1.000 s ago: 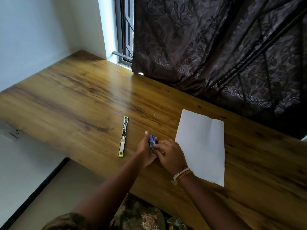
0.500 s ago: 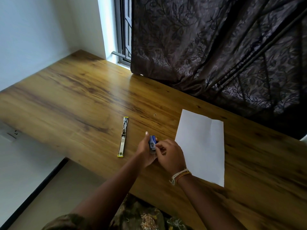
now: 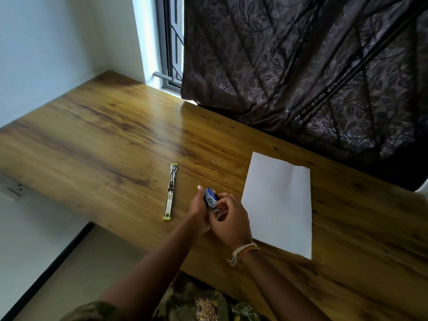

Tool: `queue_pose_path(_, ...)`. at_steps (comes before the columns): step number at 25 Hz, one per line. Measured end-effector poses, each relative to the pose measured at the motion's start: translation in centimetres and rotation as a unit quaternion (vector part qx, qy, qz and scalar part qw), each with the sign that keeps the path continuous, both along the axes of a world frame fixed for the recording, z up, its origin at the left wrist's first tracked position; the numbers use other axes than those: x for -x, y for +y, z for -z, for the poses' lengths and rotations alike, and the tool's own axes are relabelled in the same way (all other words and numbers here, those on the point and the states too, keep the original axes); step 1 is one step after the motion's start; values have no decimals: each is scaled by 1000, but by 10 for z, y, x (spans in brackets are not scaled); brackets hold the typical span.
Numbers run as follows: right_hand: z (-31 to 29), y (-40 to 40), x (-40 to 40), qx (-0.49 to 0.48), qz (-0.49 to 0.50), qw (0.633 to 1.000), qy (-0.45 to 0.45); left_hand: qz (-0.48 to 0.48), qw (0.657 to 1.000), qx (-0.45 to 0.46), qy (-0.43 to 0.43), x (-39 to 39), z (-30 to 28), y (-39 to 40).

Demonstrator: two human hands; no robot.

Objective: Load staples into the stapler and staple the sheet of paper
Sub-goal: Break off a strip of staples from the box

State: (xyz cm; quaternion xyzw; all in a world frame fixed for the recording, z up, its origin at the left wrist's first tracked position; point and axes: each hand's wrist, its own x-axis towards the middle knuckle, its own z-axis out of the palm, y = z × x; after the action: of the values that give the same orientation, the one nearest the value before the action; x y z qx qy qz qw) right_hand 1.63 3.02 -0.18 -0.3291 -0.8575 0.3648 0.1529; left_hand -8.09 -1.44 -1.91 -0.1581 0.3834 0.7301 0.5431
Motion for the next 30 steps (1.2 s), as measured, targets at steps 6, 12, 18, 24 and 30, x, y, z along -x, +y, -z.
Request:
queue_pose_path(6,9,4,-11,-137,-77,987,-25,1,998,-58,-6,0,2,2)
queue_pose_path(12,7,3,-17,-160,-95,982,-14,0,998,-57,-8,0,2,2)
queue_pose_path(18,0,0,-14,-61,-12,998,22,-15,998,-65,-15,0,7,4)
queue_pose_path(24,-8,-1,3,10,63,998,-18,-25,997,-66,-17,1,14,4)
queue_pose_path(30,-11,-1,6,-3,59,997,-42,-29,997,-66,-14,-1,7,2)
